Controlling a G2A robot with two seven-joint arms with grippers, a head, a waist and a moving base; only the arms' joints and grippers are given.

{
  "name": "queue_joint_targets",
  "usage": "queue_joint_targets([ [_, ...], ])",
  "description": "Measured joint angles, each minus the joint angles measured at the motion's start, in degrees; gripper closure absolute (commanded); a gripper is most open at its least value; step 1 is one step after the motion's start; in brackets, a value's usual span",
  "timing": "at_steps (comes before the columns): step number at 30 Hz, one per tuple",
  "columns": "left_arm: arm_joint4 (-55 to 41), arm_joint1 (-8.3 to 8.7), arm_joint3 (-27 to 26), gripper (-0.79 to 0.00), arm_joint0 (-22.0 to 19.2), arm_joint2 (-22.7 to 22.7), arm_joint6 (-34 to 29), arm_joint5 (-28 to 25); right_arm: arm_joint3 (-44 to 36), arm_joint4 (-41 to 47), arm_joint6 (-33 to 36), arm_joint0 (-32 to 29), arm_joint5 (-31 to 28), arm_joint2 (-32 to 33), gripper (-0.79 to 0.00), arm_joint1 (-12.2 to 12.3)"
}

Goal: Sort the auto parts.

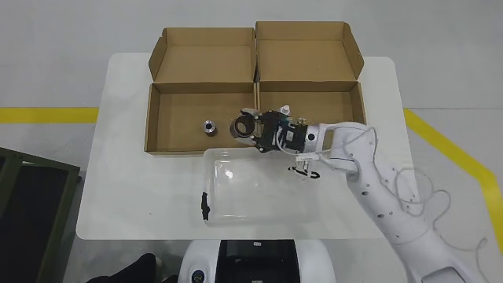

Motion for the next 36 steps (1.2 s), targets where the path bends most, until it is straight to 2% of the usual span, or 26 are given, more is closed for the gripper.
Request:
queue_joint_targets([
  [16,0.0,0.0,0.0,-0.785,0.0,0.0,0.0,0.0,14.8,-2.0,2.6,12.9,2.5,-11.5,0.0,-4.4],
  [22,0.0,0.0,0.0,-0.785,0.0,0.0,0.0,0.0,20.0,-1.9,4.1,17.5,1.4,-15.2,0.0,-6.4],
  [33,0.0,0.0,0.0,-0.785,0.0,0.0,0.0,0.0,28.2,-2.4,4.3,21.9,1.9,-20.2,0.0,-9.6],
  [36,0.0,0.0,0.0,-0.785,0.0,0.0,0.0,0.0,29.8,-2.3,4.3,22.6,1.8,-21.0,-0.08,-10.3],
])
